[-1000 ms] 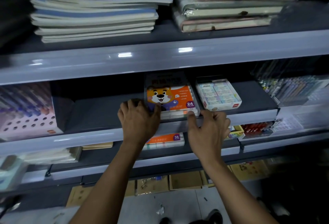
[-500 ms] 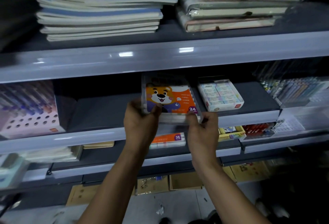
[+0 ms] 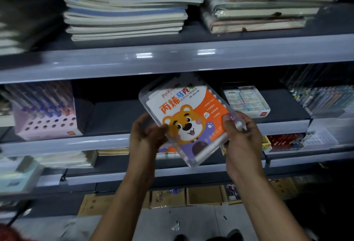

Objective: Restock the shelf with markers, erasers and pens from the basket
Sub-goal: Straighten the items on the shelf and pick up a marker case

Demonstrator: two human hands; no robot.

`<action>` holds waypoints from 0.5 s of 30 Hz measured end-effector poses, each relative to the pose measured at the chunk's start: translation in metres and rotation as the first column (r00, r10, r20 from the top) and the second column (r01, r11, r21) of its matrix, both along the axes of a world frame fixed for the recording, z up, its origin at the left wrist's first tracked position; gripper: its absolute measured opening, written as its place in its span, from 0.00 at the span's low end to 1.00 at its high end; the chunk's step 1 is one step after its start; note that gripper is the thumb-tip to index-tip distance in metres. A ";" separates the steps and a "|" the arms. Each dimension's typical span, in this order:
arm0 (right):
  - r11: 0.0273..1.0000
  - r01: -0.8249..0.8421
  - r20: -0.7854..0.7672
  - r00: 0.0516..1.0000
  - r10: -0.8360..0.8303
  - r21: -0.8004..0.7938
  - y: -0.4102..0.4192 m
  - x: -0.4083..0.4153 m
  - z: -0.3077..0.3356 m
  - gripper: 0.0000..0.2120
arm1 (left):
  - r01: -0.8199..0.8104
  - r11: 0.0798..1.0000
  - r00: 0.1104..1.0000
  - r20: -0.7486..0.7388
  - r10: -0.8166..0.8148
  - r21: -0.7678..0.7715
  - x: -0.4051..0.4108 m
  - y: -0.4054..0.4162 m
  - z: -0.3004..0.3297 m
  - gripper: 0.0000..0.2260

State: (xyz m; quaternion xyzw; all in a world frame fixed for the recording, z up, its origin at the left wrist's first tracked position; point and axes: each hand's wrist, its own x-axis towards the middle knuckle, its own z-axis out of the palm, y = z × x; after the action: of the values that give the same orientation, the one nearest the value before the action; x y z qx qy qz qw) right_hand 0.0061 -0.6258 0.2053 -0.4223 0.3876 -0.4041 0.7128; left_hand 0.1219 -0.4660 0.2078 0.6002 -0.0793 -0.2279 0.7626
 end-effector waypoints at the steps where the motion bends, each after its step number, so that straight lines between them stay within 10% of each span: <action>1: 1.000 -0.017 -0.012 1.000 0.017 -0.019 -0.003 -0.003 -0.001 0.16 | -0.004 1.000 1.000 -0.004 0.004 -0.020 0.011 0.005 0.005 0.20; 15: 0.866 -0.366 -0.187 0.929 0.319 -0.341 -0.026 -0.025 0.003 0.19 | 0.279 0.933 0.915 0.232 -0.331 0.228 0.055 0.030 0.030 0.16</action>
State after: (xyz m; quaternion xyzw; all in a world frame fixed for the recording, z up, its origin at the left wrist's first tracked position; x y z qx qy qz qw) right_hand -0.0190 -0.6515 0.2080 -0.6353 0.2670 -0.3094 0.6552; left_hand 0.1772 -0.4360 0.2376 0.6754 -0.2519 -0.2684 0.6390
